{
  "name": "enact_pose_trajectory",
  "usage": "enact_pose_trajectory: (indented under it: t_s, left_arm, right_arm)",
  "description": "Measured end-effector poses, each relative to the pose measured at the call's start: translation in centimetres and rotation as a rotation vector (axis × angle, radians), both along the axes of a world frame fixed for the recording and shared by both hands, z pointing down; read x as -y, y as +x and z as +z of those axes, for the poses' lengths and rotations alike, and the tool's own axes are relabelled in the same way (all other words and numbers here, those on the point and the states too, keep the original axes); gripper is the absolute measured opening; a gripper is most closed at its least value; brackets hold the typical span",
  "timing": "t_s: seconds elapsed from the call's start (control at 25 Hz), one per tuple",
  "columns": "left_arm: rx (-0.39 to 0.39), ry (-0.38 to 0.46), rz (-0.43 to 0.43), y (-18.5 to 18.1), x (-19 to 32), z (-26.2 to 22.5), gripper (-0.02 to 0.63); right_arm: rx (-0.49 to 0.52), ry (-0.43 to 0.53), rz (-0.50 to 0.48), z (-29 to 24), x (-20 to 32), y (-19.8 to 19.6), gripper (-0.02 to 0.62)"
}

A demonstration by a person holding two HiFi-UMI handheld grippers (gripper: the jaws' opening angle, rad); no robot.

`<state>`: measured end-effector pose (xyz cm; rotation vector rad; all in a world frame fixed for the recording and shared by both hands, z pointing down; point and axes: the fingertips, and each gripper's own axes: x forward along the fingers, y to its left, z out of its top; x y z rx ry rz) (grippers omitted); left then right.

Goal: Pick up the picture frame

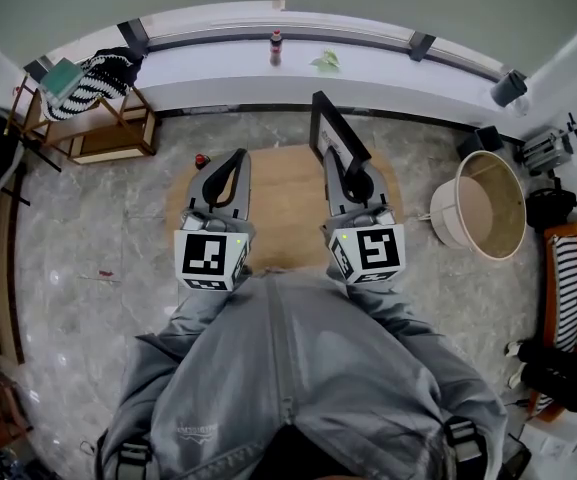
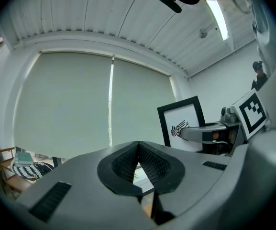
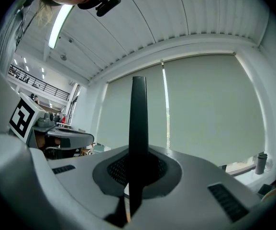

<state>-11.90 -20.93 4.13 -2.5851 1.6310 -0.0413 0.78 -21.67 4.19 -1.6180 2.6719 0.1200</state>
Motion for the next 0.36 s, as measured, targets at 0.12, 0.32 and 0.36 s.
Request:
enact_pose_trajectory:
  t_s: [0.12,0.32,0.36]
  left_arm:
    - [-0.005,0.002,0.000,-0.14,-0.14,-0.28,0.018]
    - [-0.009,0.012,-0.002,-0.27,-0.11,-0.13,0.018]
    - [-0.010,0.017,-0.002,-0.30,-0.05,-0.10,0.018]
  right_arm:
    - [0.004,0.003,0.001,-0.22,-0.19,-0.10,0.037]
    - [0.008,0.007,0.008,-0.24,-0.18,0.04,0.037]
    - [0.008,0.008,0.009,-0.23,-0.12,0.04,0.037]
